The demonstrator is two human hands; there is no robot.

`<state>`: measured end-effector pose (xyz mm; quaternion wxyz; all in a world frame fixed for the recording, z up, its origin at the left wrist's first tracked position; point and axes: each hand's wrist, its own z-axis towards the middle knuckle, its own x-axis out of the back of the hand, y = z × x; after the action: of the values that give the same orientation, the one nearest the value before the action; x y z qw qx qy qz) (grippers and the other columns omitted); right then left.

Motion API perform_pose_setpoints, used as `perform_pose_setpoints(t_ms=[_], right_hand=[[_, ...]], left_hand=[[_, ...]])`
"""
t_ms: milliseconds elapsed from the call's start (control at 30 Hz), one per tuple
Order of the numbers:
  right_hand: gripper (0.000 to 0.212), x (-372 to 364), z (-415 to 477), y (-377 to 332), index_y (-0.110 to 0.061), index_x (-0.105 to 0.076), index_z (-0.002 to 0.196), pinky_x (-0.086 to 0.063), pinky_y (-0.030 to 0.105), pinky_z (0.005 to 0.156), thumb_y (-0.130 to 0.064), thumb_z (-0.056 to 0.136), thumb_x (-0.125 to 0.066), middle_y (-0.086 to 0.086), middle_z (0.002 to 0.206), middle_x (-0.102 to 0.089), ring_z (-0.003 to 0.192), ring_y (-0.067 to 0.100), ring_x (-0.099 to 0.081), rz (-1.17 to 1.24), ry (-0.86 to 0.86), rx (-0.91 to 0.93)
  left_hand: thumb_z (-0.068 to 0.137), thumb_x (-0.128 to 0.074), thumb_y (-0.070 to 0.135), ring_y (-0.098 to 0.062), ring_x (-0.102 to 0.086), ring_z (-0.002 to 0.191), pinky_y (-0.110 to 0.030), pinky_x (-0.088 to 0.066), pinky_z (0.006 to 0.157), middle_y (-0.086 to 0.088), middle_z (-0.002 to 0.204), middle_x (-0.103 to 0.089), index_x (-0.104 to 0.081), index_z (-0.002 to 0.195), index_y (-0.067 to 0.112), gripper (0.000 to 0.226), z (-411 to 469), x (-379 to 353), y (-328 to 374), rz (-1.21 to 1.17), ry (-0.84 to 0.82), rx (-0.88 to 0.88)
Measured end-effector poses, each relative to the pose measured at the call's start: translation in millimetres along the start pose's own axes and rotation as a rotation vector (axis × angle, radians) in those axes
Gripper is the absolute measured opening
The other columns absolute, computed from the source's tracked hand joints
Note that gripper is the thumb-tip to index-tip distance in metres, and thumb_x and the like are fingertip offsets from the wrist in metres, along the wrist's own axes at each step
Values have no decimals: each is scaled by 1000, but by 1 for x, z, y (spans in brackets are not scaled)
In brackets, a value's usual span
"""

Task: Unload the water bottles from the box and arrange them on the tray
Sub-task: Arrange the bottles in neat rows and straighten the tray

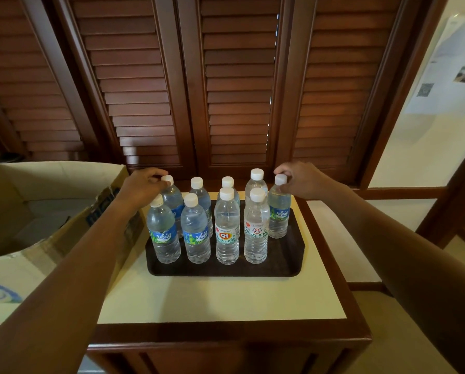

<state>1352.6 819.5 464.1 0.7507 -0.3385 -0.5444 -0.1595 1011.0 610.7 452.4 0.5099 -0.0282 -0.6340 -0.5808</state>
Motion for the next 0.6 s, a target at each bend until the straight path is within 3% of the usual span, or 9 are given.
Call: perform_pose_setpoints(t_ms=[200,300,367,433,533,600], right_hand=[[62,-3,-8,1,-15,-52,144,-44,29,85,-28,88,-77,7,134,-66,105,16,-63,54,19,-80],[61,-7,-20,1,-17,-53,143,-49,35,93,-38,90,-73,6,133,-65,115,22,-64,113,154,-150],[54,-11,-33,0,-17,-57,140,-48,34,93,-37,92,-71,6,131,-66,116,22,-64,176,264,-192],[47,-20,-49,-1,-16,-59,137,-47,32,90,-35,95,-69,5,128,-68,115,21,-64,216,329,-238],[41,-47,-76,8,-18,-59,135,-47,32,90,-30,97,-67,3,128,-67,114,20,-64,261,289,-356],[41,-70,-96,15,-21,-57,134,-49,32,89,-31,97,-67,2,130,-66,114,20,-64,285,211,-432]], left_hand=[[99,-62,32,-16,-59,97,-31,-43,84,2,111,-64,-63,134,20,37,-10,3,1,-10,37,19],[103,-54,36,-17,-64,104,-38,-51,95,3,117,-69,-66,120,29,22,-19,5,-11,-109,124,24],[105,-48,36,-20,-67,105,-48,-52,101,-1,114,-72,-67,116,27,24,-33,4,-21,-224,187,63],[106,-45,35,-20,-67,99,-47,-53,98,-1,107,-72,-70,115,23,29,-50,1,-30,-267,249,108],[105,-42,35,-26,-67,88,-41,-55,82,-10,97,-71,-71,104,18,33,-82,-7,-46,-280,305,183],[103,-45,34,-30,-67,92,-46,-55,87,-10,100,-71,-72,104,18,31,-101,-15,-59,-252,303,246]])
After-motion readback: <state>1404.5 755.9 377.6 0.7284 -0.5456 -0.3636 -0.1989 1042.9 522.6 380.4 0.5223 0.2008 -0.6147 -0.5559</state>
